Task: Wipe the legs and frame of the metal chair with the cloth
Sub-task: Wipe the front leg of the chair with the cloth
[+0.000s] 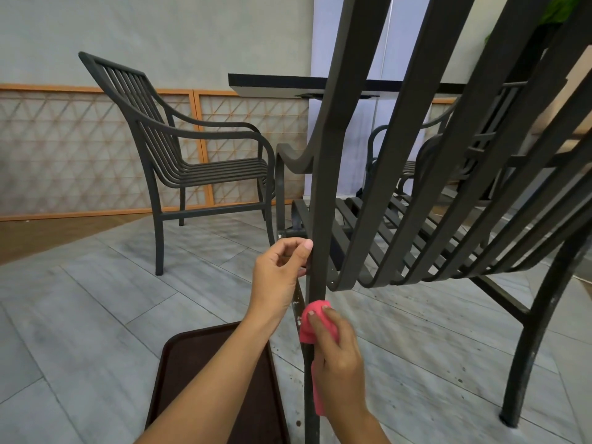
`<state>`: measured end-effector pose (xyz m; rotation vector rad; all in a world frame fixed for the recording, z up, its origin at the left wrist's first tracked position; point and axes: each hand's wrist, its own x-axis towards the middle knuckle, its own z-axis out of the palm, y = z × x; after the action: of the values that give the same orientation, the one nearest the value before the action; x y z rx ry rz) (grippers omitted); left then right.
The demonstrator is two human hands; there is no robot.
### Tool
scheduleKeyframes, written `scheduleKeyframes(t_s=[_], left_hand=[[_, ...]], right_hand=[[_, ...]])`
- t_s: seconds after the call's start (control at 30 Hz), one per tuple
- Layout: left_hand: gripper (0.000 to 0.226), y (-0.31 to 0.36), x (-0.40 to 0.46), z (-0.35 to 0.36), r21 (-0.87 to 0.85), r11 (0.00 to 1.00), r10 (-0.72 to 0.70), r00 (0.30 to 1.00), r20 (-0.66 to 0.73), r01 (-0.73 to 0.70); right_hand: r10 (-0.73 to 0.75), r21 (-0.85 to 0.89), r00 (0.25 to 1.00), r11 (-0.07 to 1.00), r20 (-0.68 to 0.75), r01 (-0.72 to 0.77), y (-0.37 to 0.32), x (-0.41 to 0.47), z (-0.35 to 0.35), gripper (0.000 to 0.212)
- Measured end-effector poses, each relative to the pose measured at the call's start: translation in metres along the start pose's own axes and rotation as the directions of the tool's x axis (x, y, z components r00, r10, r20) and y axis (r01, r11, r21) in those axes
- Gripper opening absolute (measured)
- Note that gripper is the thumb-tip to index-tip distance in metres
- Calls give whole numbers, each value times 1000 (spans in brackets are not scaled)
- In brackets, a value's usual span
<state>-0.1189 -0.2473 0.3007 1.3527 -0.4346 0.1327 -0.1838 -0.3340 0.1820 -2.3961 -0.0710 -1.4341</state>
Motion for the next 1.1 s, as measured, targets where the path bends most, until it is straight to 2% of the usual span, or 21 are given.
scheduleKeyframes(t_s=[0.07,0.1,0.2,0.37,0.6,0.83,0.97,1.1], left_hand=[[12,2,-2,0,9,1000,8,1000,10,-8],[16,2,-3,-1,14,1000,11,1000,13,-12],[22,3,-3,-2,32,999,3,1000,17,-3],[22,3,-4,-2,50,999,-8,1000,24,7],[40,3,-1,-3,51,999,-15,999,51,12],[25,0,1,-3,94,995,41,998,55,-46],[30,-6,3,-3,105,994,26,999,31,-29],[22,-16,1,-5,137,990,5,1000,27,-8]], right_hand=[[80,65,997,995,-22,-78,-2,-1,-6,20],[96,59,995,994,-34,-93,-5,5,-13,19],[74,168,992,984,-105,-56,-16,29,-28,41],[96,197,957,979,-272,-42,-31,73,-36,28],[117,199,965,977,-233,-71,-31,87,-20,30],[148,198,958,975,-245,-100,-24,72,-6,28],[147,168,960,980,-240,-108,-20,57,1,27],[149,154,966,981,-212,-118,-15,41,6,27]])
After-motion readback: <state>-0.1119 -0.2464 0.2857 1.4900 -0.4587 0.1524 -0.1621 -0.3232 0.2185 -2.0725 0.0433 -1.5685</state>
